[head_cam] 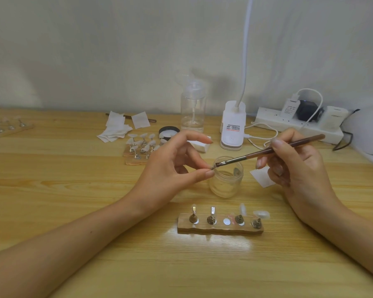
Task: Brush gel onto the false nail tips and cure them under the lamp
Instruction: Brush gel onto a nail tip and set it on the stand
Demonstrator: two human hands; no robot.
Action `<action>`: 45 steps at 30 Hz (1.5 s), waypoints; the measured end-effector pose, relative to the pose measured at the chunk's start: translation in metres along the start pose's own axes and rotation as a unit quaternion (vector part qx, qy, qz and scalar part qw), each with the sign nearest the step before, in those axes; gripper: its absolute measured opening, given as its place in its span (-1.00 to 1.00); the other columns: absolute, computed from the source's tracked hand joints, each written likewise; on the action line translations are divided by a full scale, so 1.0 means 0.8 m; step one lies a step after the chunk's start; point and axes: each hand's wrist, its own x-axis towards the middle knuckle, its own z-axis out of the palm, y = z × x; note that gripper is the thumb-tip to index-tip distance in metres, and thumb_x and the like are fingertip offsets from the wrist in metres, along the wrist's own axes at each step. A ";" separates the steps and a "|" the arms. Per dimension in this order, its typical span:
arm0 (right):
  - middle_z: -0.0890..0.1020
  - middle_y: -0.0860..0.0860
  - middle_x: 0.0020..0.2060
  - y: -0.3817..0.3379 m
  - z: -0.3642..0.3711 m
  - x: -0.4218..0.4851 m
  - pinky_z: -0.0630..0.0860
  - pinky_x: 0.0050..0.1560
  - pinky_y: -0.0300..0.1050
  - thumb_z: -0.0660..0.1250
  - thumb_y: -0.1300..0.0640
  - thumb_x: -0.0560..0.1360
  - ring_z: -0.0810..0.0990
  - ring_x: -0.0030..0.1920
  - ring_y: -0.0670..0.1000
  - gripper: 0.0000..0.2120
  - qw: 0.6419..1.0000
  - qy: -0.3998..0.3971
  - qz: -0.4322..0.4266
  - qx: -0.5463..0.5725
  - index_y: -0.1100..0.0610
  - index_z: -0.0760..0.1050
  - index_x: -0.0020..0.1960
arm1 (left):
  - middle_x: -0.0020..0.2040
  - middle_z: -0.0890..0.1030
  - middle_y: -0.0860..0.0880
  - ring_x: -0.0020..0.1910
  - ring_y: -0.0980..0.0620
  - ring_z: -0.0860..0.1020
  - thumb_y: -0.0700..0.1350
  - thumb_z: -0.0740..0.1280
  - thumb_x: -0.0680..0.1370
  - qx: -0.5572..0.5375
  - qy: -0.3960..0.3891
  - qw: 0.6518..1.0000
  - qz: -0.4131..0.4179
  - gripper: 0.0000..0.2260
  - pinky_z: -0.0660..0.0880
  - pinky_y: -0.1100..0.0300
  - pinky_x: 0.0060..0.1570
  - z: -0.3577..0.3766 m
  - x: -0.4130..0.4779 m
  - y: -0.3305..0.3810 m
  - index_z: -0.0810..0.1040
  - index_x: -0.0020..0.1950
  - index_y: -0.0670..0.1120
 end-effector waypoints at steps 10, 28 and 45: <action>0.61 0.07 -0.39 -0.001 0.001 -0.001 0.21 -0.52 -0.33 0.33 -0.01 0.49 0.32 -0.49 -0.12 -0.83 1.000 -0.001 0.002 0.002 0.00 0.42 -0.23 | -0.21 0.65 0.06 -0.10 0.08 0.68 -0.28 0.50 0.50 0.033 0.003 0.999 0.021 -0.60 0.50 0.06 -0.28 0.000 -0.001 -0.001 0.52 0.25 0.00; 0.62 0.10 -0.39 -0.001 0.002 0.001 0.24 -0.53 -0.35 0.35 0.00 0.48 0.34 -0.50 -0.13 -0.82 1.000 0.001 0.021 0.013 0.02 0.42 -0.23 | -0.18 0.66 0.06 -0.12 0.07 0.65 -0.27 0.49 0.51 0.065 0.014 0.997 0.046 -0.62 0.45 0.14 -0.33 0.002 -0.002 0.001 0.52 0.26 0.01; 0.62 0.11 -0.39 -0.001 0.003 0.000 0.26 -0.54 -0.36 0.36 -0.01 0.48 0.35 -0.50 -0.13 -0.81 1.000 0.000 0.026 0.011 0.01 0.41 -0.24 | -0.18 0.66 0.06 -0.11 0.05 0.65 -0.27 0.49 0.52 0.067 0.013 0.996 0.052 -0.63 0.44 0.13 -0.32 0.002 -0.002 0.000 0.53 0.25 0.00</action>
